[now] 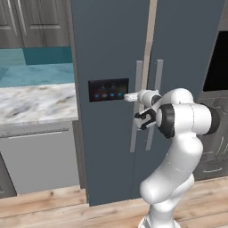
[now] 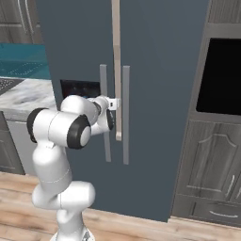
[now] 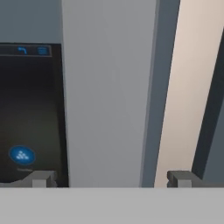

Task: Take the lemon wedge from the fridge and place it on the plate with fish on the dining counter.

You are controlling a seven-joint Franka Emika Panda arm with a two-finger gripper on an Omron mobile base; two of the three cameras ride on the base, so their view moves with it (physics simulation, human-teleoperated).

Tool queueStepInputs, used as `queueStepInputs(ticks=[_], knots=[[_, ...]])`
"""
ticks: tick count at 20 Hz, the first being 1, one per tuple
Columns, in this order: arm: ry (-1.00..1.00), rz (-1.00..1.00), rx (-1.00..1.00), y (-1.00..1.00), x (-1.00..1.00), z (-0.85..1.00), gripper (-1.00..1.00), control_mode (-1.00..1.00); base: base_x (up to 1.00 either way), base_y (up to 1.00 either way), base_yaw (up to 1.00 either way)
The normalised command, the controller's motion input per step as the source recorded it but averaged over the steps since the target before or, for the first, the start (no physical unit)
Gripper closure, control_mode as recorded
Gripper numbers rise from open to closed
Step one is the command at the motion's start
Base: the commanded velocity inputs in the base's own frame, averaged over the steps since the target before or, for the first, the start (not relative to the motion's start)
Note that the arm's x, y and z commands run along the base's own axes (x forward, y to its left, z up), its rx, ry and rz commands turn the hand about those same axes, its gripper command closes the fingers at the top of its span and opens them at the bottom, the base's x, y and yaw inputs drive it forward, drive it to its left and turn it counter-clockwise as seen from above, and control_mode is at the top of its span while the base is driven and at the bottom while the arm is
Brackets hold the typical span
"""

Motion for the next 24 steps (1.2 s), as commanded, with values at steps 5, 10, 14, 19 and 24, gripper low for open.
queueStepInputs(ticks=[5,10,14,19,24], knots=[[0.0,0.0,0.0,0.0,0.1,-0.01,1.0,-1.0,0.0,0.0,0.0],[0.0,0.0,0.0,0.0,0.0,0.0,1.0,-1.0,0.0,0.0,0.0],[0.0,0.0,0.0,0.0,-0.19,0.0,1.0,-1.0,0.0,0.0,0.0],[0.0,0.0,0.0,0.22,-0.87,0.12,1.0,-1.0,0.0,0.0,0.0],[0.0,0.0,0.0,0.49,-1.0,0.52,1.0,-1.0,0.0,0.0,0.0]])
